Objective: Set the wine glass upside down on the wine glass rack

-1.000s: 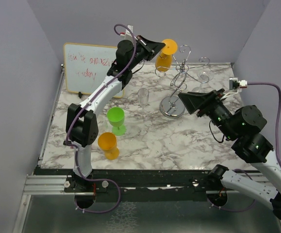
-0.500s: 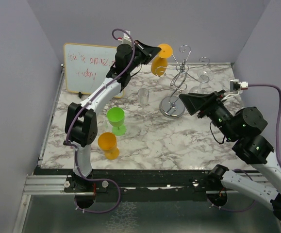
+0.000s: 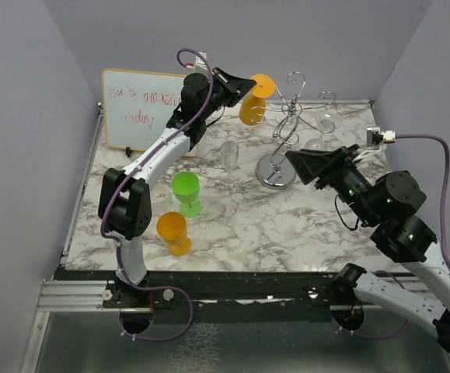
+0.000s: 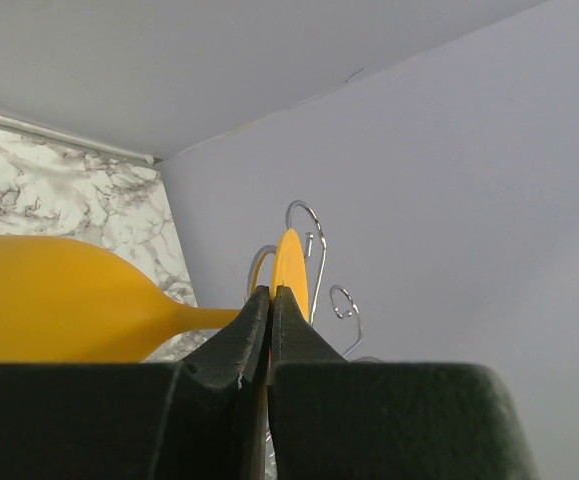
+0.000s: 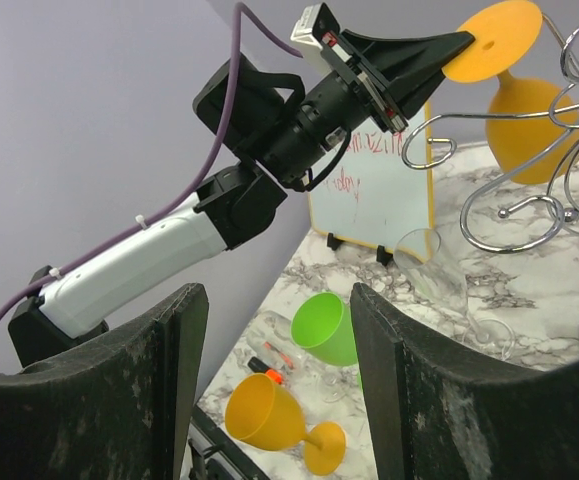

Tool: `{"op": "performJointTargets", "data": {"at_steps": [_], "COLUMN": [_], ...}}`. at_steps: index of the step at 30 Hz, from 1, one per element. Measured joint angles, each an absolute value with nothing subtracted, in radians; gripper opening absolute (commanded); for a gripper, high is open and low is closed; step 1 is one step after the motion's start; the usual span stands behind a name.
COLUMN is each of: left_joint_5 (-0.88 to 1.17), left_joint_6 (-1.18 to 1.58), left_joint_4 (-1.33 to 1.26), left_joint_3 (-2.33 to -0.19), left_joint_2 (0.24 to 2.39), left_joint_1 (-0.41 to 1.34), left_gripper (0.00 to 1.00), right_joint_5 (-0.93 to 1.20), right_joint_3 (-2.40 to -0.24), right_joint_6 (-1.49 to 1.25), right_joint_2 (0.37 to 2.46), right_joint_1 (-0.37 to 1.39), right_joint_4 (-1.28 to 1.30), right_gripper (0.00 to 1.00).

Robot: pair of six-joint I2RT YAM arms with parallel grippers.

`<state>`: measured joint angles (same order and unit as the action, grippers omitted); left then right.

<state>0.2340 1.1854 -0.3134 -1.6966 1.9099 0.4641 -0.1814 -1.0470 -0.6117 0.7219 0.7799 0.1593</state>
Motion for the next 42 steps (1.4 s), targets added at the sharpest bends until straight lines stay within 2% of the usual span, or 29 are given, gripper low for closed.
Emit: {"op": "performJointTargets", "data": {"at_steps": [7,12,18,21,29,34,36,42], "left_joint_5": [0.273,0.299,0.307,0.307,0.281,0.244,0.234,0.214], "left_joint_6": [1.192,1.191,1.165,1.145,1.031,0.858,0.778,0.564], "left_joint_4": [-0.326,-0.352,-0.350,-0.349,-0.286,-0.117,-0.029,0.240], "left_joint_3": [-1.670,-1.637,-1.565,-1.485,-1.268,-1.259,-1.259,-1.235], "left_joint_2": [1.905,1.887,1.830,1.773,1.570,1.471,1.435,1.331], "left_joint_1": [0.464,0.464,0.456,0.442,0.372,0.369,0.369,0.369], "left_gripper": [0.10,0.22,0.56,0.66,0.81,0.90,0.99,0.99], "right_joint_5": [-0.179,-0.179,-0.179,-0.181,-0.190,-0.191,-0.190,-0.190], "right_joint_3": [-1.046,-1.045,-1.044,-1.038,-1.038,-1.038,-1.038,-1.037], "right_joint_6": [-0.614,-0.620,-0.630,-0.632,-0.627,-0.627,-0.627,-0.628], "right_joint_2": [0.725,0.737,0.751,0.752,0.760,0.780,0.792,0.823], "right_joint_1": [0.780,0.780,0.780,0.780,0.780,0.780,0.780,0.780], "right_joint_4": [0.159,0.159,0.160,0.165,0.174,0.175,0.177,0.229], "right_gripper": [0.63,0.63,0.63,0.63,0.63,0.63,0.63,0.63]}}
